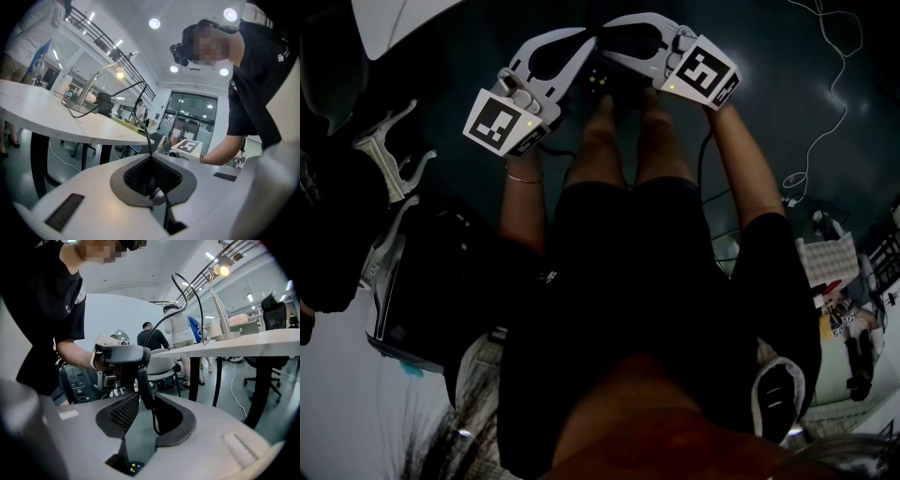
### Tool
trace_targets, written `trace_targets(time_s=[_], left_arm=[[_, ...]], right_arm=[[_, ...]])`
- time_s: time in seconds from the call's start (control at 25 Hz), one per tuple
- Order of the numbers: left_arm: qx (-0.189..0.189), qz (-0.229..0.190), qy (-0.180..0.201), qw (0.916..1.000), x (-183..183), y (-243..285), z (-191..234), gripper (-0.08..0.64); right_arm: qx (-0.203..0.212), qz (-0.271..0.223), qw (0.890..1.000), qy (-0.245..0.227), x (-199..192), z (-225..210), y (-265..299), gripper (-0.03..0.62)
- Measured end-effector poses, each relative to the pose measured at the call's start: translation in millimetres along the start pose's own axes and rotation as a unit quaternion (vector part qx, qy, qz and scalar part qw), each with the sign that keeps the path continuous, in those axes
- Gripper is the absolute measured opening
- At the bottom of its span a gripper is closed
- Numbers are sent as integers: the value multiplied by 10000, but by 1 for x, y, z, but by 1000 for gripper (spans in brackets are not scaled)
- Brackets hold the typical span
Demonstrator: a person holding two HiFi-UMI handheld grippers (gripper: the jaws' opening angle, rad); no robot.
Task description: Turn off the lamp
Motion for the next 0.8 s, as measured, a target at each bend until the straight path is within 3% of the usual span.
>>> trace_targets(time_s=[0.48, 0.8], left_arm=[[22, 41, -43, 10000, -4, 0, 2, 9], [-11, 179, -143, 9997, -17, 2, 8, 9]], right_arm=[[50, 181, 9997, -163, -5, 4, 2, 77], [-188, 413, 9989, -144, -18, 1, 3, 86]])
Point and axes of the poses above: the fingertips, and each gripper's own axes: y forward along the fingers, z to its left, x out of its top, the point moved 1 cm from there along -y, backward along the fingers, and after that the axes turned 10 degrees about -y, right-handed, at the moved point
